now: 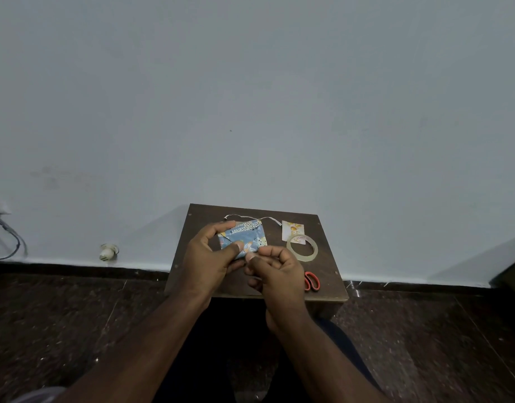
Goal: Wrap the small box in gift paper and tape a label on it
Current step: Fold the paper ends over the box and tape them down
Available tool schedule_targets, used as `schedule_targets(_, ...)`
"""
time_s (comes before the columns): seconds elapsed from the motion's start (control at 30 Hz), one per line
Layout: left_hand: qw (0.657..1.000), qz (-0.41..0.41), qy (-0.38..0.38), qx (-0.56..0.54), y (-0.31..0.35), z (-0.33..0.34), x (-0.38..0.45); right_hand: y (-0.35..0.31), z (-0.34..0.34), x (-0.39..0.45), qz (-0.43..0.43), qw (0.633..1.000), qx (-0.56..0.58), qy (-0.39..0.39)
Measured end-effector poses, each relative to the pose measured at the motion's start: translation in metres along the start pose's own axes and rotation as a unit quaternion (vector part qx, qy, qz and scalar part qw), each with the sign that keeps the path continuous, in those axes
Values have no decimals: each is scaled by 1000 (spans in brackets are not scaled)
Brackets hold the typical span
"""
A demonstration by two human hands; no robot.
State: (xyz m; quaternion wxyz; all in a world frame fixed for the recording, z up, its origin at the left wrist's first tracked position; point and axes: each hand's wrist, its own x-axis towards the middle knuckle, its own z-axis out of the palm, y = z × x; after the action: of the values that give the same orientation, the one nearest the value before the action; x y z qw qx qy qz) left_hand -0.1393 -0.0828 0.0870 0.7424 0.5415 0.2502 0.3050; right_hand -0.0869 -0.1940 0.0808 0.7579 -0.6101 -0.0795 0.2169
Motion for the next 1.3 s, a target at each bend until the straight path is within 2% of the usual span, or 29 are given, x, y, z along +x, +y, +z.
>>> schedule_targets(0.43, 999, 39, 12, 18, -11, 0, 2, 4, 3, 2, 57, 998, 19, 19)
schedule_targets(0.93, 966, 140, 36, 212, -20, -2, -1, 12, 9, 9, 48, 995, 0, 88)
schedule_targets(1.13, 979, 108, 33, 172, -22, -3, 3, 13, 7, 8, 32, 994, -53, 87)
schedule_targets(1.3, 988, 89, 19, 128, -22, -2, 5, 11, 7, 8, 33, 995, -54, 83)
